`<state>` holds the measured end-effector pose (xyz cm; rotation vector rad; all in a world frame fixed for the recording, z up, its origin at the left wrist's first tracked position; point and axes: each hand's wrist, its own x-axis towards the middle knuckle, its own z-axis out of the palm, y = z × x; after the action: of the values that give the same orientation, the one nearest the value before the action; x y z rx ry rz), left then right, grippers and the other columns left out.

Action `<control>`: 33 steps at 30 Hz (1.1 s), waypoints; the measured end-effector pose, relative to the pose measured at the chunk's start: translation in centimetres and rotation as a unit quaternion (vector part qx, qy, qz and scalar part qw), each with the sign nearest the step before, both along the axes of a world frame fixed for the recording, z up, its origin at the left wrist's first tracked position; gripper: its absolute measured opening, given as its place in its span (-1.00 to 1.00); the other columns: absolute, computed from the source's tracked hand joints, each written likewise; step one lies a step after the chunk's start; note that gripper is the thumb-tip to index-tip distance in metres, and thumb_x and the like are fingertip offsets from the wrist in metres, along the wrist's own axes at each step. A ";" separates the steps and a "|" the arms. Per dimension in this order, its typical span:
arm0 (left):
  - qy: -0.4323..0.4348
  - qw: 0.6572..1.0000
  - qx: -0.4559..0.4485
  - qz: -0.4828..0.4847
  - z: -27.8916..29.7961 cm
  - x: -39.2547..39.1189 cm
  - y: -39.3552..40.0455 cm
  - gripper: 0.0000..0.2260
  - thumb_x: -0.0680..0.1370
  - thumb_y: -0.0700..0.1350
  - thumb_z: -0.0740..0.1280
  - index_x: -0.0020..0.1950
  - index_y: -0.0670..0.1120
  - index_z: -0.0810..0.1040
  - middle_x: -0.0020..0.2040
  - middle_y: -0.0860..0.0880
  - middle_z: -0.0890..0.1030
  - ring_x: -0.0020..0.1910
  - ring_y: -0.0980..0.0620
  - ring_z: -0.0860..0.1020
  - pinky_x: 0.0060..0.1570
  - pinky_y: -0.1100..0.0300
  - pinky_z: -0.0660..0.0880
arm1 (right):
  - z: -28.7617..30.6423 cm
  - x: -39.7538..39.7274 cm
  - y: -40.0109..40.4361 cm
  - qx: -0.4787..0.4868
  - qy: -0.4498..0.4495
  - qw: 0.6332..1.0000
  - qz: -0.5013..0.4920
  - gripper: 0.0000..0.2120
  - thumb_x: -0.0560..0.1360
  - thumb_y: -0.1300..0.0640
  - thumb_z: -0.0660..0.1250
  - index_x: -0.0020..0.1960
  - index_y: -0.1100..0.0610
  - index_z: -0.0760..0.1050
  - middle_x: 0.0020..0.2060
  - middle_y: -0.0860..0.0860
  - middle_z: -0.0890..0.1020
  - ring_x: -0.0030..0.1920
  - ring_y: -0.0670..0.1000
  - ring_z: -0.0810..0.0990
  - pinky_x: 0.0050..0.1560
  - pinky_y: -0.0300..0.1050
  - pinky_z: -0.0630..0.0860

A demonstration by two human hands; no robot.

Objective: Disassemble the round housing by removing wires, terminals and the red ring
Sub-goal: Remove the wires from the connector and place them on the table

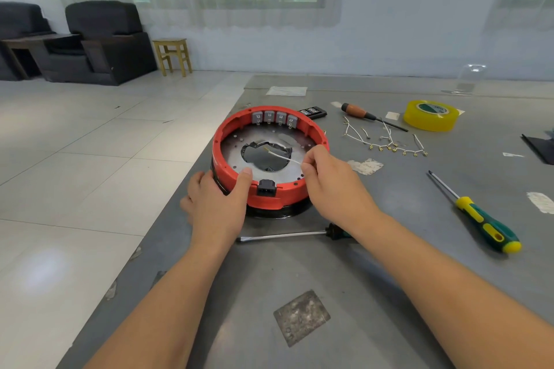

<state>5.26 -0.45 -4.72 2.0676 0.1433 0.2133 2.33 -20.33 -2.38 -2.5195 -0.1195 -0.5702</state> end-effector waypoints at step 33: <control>-0.321 0.924 0.183 -0.104 1.0 -1.8 -1.6 -0.76 0.65 -0.02 0.27 0.12 -0.01 0.72 -0.01 0.06 0.72 0.10 -0.02 0.59 0.10 -0.11 0.50 | 1.1 -0.1 0.2 -0.207 -0.253 0.944 -0.044 -0.89 0.53 0.30 0.42 0.03 0.16 0.56 -0.09 0.07 0.54 -0.17 0.12 0.50 -0.34 -0.07 0.39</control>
<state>3.49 -2.09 -3.73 2.2447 -0.5520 0.8207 2.19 -20.11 -1.26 -2.7191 -0.3477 -1.3440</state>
